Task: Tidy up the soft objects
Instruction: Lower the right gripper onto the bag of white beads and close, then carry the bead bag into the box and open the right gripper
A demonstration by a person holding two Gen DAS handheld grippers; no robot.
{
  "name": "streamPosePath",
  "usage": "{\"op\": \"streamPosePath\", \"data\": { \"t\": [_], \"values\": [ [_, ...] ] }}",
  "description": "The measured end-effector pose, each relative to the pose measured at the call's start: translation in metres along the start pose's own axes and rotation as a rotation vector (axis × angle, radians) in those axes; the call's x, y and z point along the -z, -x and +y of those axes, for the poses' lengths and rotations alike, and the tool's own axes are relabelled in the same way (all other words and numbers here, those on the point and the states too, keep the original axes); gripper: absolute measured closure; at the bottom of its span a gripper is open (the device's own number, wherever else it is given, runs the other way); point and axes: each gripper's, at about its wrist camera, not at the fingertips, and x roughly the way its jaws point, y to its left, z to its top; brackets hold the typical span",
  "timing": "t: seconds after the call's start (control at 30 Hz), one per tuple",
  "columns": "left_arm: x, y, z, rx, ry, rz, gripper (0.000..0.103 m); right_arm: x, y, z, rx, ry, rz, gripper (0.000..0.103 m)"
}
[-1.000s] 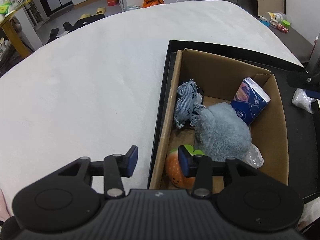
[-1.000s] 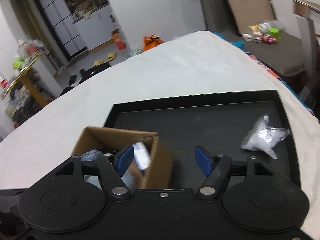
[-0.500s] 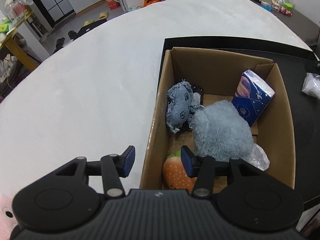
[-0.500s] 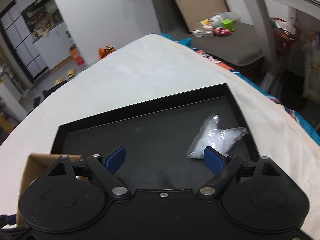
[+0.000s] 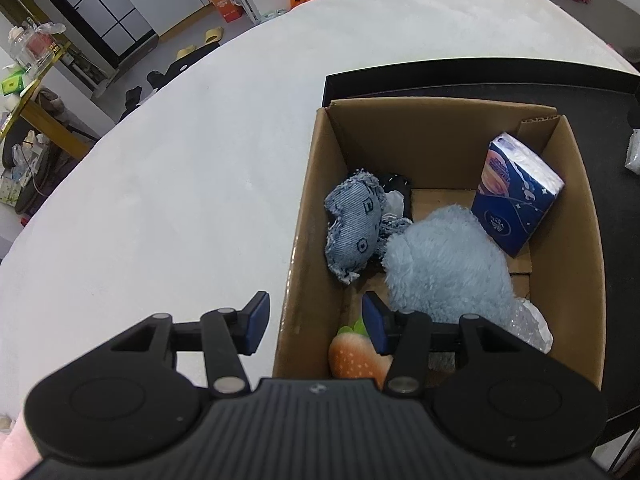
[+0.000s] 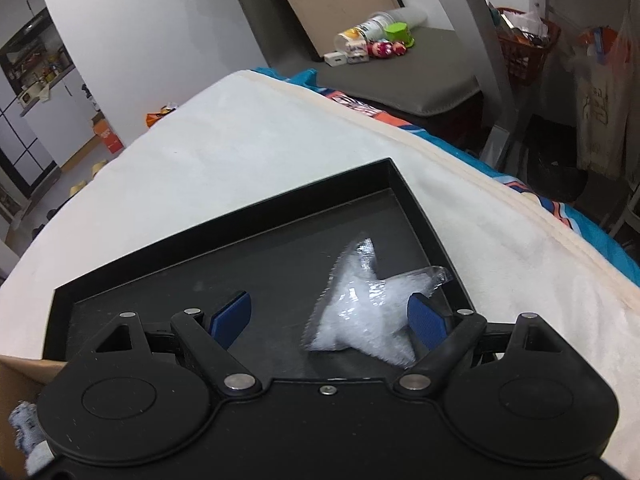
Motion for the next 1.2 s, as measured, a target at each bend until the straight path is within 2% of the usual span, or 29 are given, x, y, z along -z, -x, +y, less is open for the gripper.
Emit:
{"op": "streamPosePath", "data": {
  "t": [0.2,0.3,0.37,0.47,0.83,1.2],
  "values": [
    [-0.004,-0.002,-0.006,-0.016,-0.014,0.011,0.053,0.0,-0.014,-0.01,0.001,-0.014,0.011,0.023],
    [-0.005,-0.001,-0.008,-0.012,-0.013,0.015,0.053,0.002,-0.019,-0.011,-0.007,-0.014,0.029,0.037],
    [-0.005,0.0,-0.009,-0.009,-0.019,0.011,0.053,0.004,-0.02,-0.01,-0.004,0.006,0.024,0.06],
    [-0.005,0.002,-0.01,-0.012,-0.029,0.006,0.053,0.005,-0.018,-0.01,-0.01,0.013,0.024,0.065],
    [0.003,0.008,-0.005,0.004,-0.028,-0.006,0.053,0.007,0.015,-0.008,-0.055,0.015,-0.01,0.068],
    [0.017,0.011,0.004,0.055,-0.012,-0.03,0.053,0.013,0.053,-0.004,-0.129,0.023,-0.028,0.068]
  ]
}}
